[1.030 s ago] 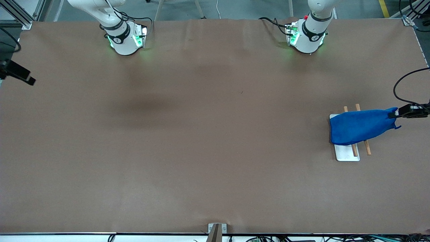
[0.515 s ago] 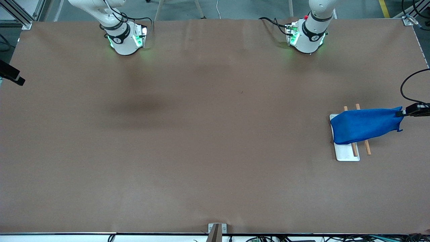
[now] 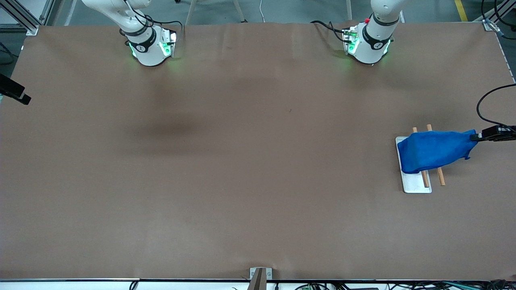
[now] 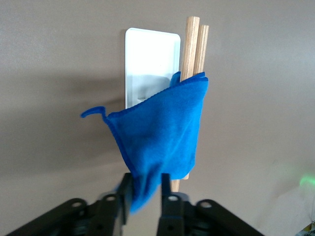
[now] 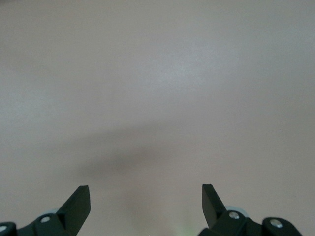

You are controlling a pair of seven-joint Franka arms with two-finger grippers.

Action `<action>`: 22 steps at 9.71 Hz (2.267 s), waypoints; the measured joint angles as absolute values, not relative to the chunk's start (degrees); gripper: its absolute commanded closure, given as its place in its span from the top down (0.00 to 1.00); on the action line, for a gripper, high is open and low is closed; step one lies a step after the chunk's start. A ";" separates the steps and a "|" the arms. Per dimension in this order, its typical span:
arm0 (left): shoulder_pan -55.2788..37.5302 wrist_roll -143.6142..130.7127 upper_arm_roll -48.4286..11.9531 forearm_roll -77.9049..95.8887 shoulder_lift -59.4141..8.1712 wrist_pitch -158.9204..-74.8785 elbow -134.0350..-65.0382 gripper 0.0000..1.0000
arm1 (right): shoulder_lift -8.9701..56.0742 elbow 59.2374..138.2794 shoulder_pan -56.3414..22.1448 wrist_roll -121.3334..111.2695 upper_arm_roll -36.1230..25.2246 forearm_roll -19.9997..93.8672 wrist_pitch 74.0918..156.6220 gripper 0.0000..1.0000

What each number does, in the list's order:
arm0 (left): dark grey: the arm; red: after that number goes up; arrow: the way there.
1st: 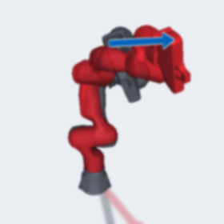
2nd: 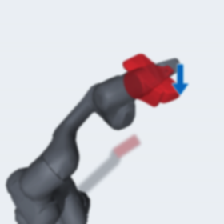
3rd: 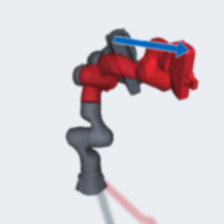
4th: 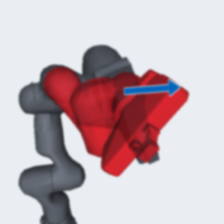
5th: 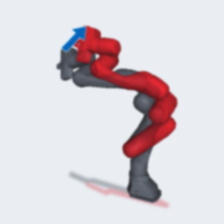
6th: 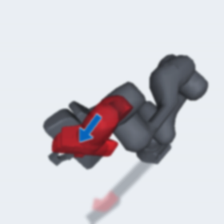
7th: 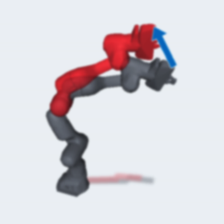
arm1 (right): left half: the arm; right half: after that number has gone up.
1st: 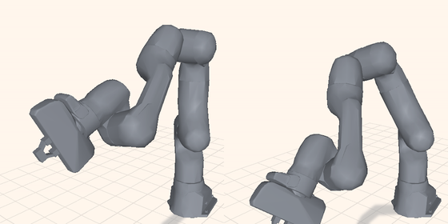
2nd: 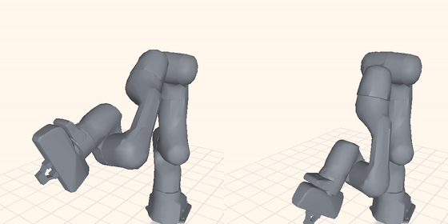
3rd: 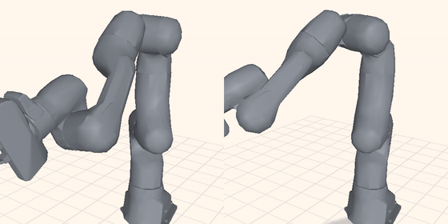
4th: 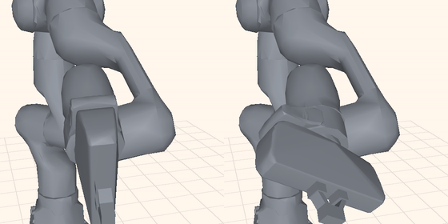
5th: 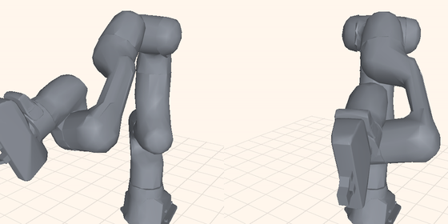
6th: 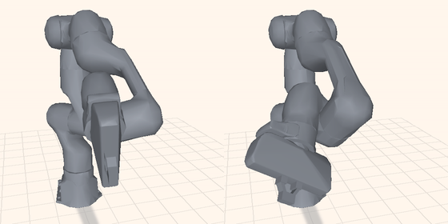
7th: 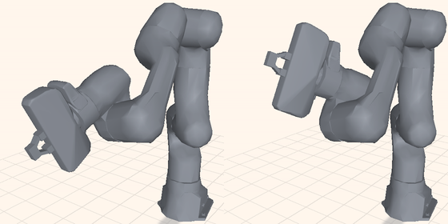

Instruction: Right arm passes towel to left arm to hang

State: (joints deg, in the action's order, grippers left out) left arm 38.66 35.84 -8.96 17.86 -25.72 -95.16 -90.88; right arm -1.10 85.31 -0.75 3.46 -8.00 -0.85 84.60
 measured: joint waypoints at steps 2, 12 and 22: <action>38.64 35.85 -9.64 12.12 -25.55 -95.17 -89.50 1.00 | -1.10 85.29 -0.75 3.46 -8.00 -0.85 84.61 1.00; 37.40 21.96 -30.77 3.45 -11.31 -101.76 -85.57 1.00 | -0.78 85.26 -0.70 3.47 -7.90 -0.24 87.15 1.00; 2.32 13.42 -2.47 3.34 12.10 -95.94 -98.56 1.00 | -0.77 85.29 -0.64 3.48 -7.89 -0.21 87.08 1.00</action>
State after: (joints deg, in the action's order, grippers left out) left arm 2.32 13.42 -2.47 3.34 12.10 -95.94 -98.56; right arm -0.77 85.29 -0.64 3.48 -7.89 -0.21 87.08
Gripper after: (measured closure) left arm 0.000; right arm 0.000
